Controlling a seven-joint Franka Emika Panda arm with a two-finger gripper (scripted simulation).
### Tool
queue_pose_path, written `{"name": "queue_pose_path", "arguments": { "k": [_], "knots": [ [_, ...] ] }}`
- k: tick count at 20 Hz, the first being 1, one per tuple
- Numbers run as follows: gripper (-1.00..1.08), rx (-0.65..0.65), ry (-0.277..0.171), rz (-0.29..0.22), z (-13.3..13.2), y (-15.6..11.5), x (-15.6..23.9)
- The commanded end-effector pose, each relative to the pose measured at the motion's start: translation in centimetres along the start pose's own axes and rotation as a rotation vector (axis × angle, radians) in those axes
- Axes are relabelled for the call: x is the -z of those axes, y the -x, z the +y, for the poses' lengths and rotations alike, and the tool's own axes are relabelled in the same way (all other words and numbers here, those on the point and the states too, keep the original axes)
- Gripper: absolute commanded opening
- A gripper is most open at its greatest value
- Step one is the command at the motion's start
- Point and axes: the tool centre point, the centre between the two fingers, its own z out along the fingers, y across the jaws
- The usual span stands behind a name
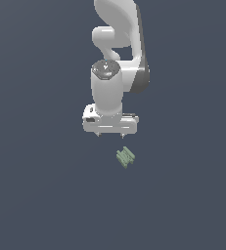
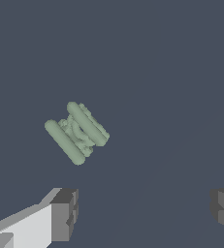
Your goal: Pick up the object and move it to a goal position.
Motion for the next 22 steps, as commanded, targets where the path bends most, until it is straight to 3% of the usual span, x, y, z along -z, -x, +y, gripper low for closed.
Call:
{"name": "queue_pose_path", "arguments": {
  "k": [1, 10, 22],
  "knots": [
    [1.0, 0.0, 0.0, 0.0, 0.0, 0.0, 0.0],
    [1.0, 0.06, 0.018, -0.022, -1.9, 0.2, -0.6],
    [1.0, 0.131, 0.021, -0.023, -2.4, -0.2, -1.2]
  ]
}}
